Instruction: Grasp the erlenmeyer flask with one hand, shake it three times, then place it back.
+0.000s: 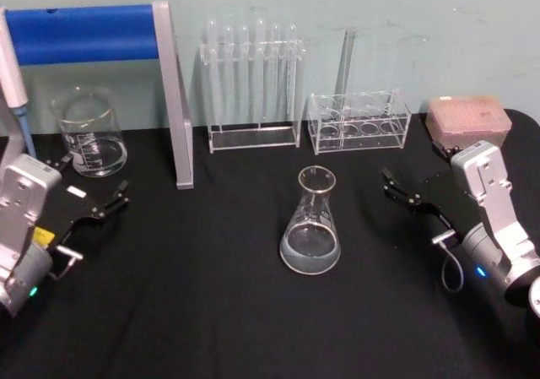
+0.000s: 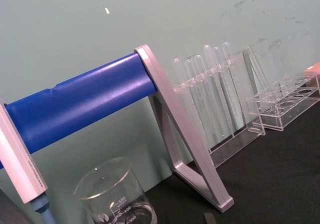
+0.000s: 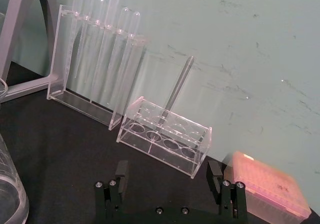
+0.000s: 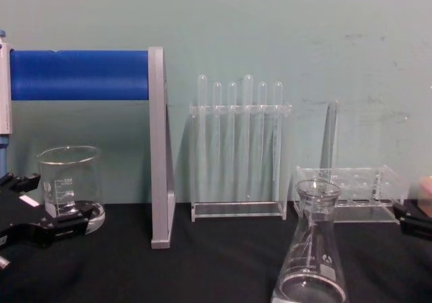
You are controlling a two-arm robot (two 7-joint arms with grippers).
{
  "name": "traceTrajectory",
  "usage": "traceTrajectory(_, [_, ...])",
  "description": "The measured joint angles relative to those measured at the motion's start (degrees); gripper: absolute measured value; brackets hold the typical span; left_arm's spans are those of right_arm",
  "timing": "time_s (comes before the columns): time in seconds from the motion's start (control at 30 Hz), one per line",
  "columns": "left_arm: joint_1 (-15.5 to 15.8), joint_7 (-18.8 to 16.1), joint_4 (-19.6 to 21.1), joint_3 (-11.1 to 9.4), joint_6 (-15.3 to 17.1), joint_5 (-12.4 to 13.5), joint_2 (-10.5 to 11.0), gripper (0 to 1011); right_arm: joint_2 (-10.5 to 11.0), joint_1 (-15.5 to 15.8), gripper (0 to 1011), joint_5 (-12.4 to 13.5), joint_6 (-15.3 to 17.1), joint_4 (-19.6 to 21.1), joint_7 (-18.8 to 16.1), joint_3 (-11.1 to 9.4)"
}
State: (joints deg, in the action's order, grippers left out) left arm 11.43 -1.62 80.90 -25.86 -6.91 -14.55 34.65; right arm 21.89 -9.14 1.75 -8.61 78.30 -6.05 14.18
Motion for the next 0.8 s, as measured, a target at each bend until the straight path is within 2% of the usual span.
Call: traceTrajectory(0.8, [0.0, 0.0, 0.0, 0.0, 0.0, 0.0, 0.0, 1001, 0.0, 0.0, 1000, 0.1, 0.0, 0.1, -0.1, 0.0])
